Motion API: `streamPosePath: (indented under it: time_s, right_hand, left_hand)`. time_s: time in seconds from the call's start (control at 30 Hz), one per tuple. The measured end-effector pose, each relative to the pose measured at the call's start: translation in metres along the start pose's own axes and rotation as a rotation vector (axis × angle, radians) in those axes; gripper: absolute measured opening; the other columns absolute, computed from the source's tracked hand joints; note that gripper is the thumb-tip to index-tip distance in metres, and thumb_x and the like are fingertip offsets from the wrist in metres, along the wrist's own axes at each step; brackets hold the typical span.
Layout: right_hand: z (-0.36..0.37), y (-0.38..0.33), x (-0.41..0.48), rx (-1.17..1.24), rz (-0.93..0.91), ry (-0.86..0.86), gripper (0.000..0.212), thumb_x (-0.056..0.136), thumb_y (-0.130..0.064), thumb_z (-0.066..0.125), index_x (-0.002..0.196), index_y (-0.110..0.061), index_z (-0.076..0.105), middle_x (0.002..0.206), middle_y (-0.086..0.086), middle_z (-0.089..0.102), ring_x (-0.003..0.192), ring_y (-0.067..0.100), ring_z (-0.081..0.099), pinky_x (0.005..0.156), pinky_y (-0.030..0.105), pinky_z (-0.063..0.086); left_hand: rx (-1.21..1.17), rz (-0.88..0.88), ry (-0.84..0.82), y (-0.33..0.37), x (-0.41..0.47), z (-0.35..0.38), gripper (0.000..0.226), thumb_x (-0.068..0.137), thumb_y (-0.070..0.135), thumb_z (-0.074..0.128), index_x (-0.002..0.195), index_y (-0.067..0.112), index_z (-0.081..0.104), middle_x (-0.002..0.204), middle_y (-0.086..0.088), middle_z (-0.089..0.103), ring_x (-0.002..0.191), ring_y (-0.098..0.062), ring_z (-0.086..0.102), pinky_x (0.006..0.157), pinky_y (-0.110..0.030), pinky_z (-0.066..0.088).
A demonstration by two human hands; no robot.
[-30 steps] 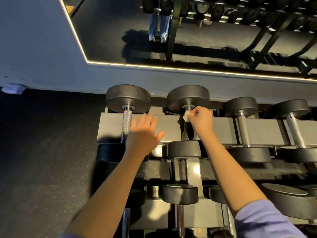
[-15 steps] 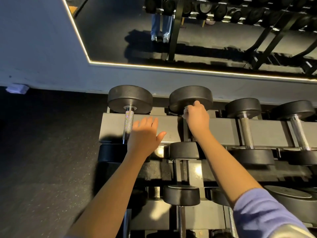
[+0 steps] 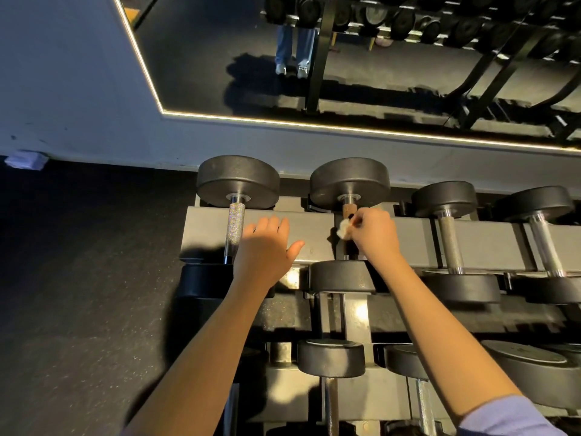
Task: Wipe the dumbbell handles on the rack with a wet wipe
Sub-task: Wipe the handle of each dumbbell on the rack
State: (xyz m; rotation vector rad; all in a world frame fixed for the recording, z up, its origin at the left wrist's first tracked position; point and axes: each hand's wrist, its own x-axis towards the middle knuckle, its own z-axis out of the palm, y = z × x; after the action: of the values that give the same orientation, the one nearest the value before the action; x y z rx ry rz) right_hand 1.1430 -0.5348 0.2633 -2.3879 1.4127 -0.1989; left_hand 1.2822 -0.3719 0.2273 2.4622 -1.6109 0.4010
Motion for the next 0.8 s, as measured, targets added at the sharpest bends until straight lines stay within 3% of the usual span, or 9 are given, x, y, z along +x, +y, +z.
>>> streamPosePath:
  time_s: [0.07,0.17,0.27,0.43,0.63,0.8]
  right_hand:
    - [0.002,-0.001,0.008,0.093,-0.002,0.134,0.011,0.089,-0.011,0.061,0.095,-0.004,0.067,0.098,0.014,0.061,0.083,0.024,0.057,0.067,0.026,0.037]
    - [0.003,0.0,0.018,0.235,0.067,0.187,0.011,0.091,-0.012,0.058,0.097,-0.006,0.066,0.097,0.011,0.063,0.083,0.02,0.058,0.066,0.025,0.04]
    - [0.0,0.005,0.012,0.227,0.098,0.107,0.01,0.09,-0.014,0.059,0.092,-0.005,0.065,0.086,0.009,0.061,0.079,0.019,0.054,0.064,0.027,0.038]
    - [-0.008,0.023,-0.005,0.174,0.183,-0.288,0.003,0.083,-0.011,0.068,0.084,-0.008,0.066,0.086,0.009,0.065,0.083,0.019,0.06,0.071,0.032,0.05]
    - [-0.005,0.016,0.0,0.368,0.201,-0.016,0.002,0.088,-0.012,0.062,0.089,-0.011,0.061,0.089,0.007,0.06,0.086,0.021,0.056,0.077,0.035,0.048]
    - [-0.007,0.027,-0.006,0.291,0.206,-0.227,0.006,0.086,-0.007,0.063,0.09,-0.004,0.065,0.094,0.011,0.063,0.091,0.023,0.058,0.079,0.033,0.047]
  left_hand:
    - [0.008,-0.002,-0.003,0.0,0.0,0.0,0.061,0.091,0.056,0.026,0.097,0.01,0.066,0.084,-0.006,0.064,0.073,-0.02,0.059,0.06,-0.032,0.048]
    - [0.026,0.003,-0.015,0.0,0.0,0.0,0.061,0.092,0.056,0.026,0.098,0.01,0.066,0.084,-0.005,0.064,0.073,-0.02,0.058,0.06,-0.032,0.048]
    - [0.019,0.003,-0.03,0.0,0.0,0.001,0.062,0.093,0.057,0.026,0.098,0.01,0.066,0.084,-0.005,0.064,0.073,-0.02,0.058,0.06,-0.032,0.048]
    - [0.021,0.006,-0.006,0.001,-0.001,0.002,0.059,0.093,0.056,0.028,0.093,0.01,0.065,0.08,-0.005,0.062,0.071,-0.02,0.056,0.059,-0.031,0.046]
    - [0.083,0.012,0.023,0.001,-0.003,0.003,0.054,0.096,0.053,0.034,0.091,0.009,0.064,0.081,-0.006,0.062,0.072,-0.022,0.056,0.061,-0.033,0.046]
    - [0.036,0.085,-0.105,0.001,0.0,-0.003,0.055,0.096,0.048,0.028,0.095,0.009,0.067,0.086,-0.006,0.064,0.077,-0.022,0.059,0.063,-0.032,0.048]
